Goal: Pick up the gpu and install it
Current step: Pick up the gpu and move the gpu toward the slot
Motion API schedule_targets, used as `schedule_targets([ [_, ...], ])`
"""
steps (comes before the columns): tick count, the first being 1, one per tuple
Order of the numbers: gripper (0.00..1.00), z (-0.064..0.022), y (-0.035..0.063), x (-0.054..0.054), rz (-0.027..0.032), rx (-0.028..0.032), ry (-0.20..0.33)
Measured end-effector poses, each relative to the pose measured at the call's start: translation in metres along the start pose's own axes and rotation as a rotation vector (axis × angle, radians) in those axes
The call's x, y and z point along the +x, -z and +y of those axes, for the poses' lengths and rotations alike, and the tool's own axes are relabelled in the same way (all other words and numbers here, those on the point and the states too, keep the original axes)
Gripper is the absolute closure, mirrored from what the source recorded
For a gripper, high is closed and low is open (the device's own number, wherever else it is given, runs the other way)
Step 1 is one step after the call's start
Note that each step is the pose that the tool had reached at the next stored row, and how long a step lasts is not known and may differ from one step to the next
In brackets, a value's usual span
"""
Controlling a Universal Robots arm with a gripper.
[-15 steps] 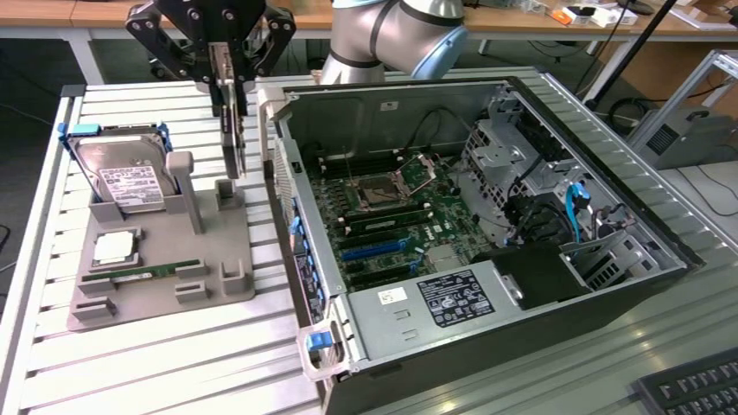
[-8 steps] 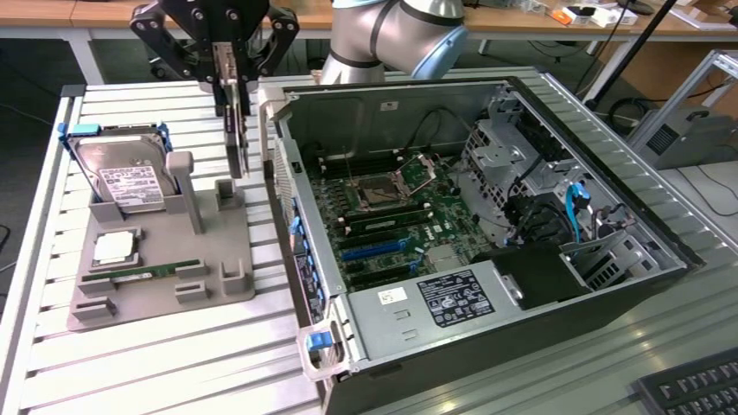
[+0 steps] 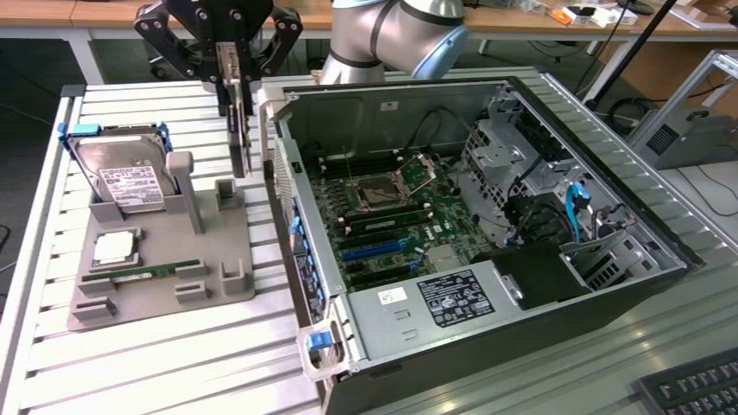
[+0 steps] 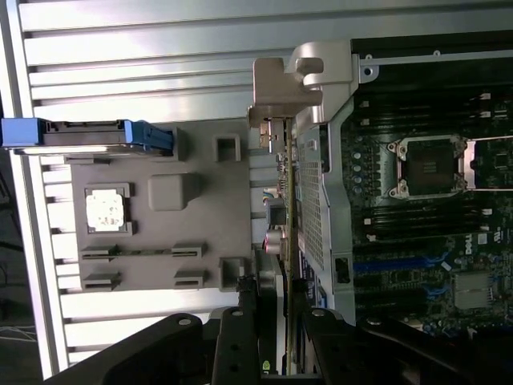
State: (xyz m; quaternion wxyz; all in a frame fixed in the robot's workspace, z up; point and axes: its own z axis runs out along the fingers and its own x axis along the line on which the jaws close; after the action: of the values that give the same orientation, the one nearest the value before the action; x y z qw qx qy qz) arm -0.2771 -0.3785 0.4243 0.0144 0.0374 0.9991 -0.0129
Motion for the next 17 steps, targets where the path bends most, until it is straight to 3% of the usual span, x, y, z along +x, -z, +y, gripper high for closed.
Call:
schedule_targets([
  [17, 0.73, 0.0004, -0.0001, -0.0045, 0.0000, 0.0000, 0.000],
])
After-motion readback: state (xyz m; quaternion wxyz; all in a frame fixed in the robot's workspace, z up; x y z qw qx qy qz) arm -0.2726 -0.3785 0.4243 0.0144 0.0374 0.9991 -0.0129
